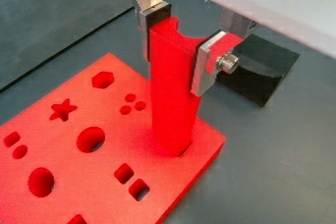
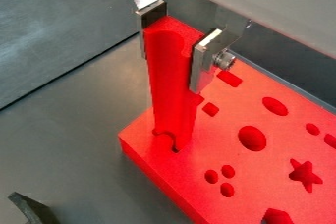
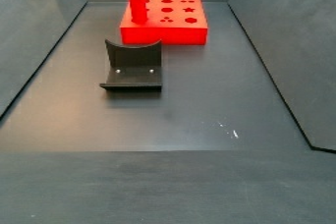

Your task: Insert the arch object.

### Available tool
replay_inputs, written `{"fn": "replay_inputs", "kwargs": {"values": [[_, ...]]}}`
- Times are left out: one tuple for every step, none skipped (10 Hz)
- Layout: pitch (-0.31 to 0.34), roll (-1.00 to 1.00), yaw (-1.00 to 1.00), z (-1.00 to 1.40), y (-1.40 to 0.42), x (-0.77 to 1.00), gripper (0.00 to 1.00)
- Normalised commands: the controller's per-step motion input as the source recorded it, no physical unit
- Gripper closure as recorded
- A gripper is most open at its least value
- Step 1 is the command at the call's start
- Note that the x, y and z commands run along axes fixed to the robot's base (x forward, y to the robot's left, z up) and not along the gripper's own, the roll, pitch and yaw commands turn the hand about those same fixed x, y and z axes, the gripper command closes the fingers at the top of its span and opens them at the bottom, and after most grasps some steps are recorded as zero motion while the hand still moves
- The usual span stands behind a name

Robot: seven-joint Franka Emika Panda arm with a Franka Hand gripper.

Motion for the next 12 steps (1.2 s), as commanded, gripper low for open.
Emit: {"fn": "replay_inputs", "kwargs": {"values": [[0.067, 0.0, 0.0, 0.02, 0.01, 0.0, 1.0], [0.0, -0.06, -0.04, 0.07, 0.0, -0.02, 1.0], [0.0, -0.03, -0.03, 0.0, 0.0, -0.05, 1.0], [0.0, 0.0, -0.02, 0.01, 0.0, -0.01, 1.0], [0.0, 0.0, -0.03, 0.09, 0.0, 0.0, 1.0], [0.0, 0.0, -0.02, 0.11, 0.0, 0.0, 1.0], [0.0, 0.0, -0.01, 0.11, 0.0, 0.0, 1.0], [0.0, 0.03, -0.01, 0.04, 0.0, 0.0, 1.0], [0.006, 0.13, 0.0, 0.0, 0.0, 0.0, 1.0], [0.02, 0.18, 0.0, 0.0, 0.0, 0.0, 1.0], [0.024, 0.2, 0.0, 0.0, 0.0, 0.0, 1.0], [0.02, 0.28, 0.0, 0.0, 0.0, 0.0, 1.0]]}}
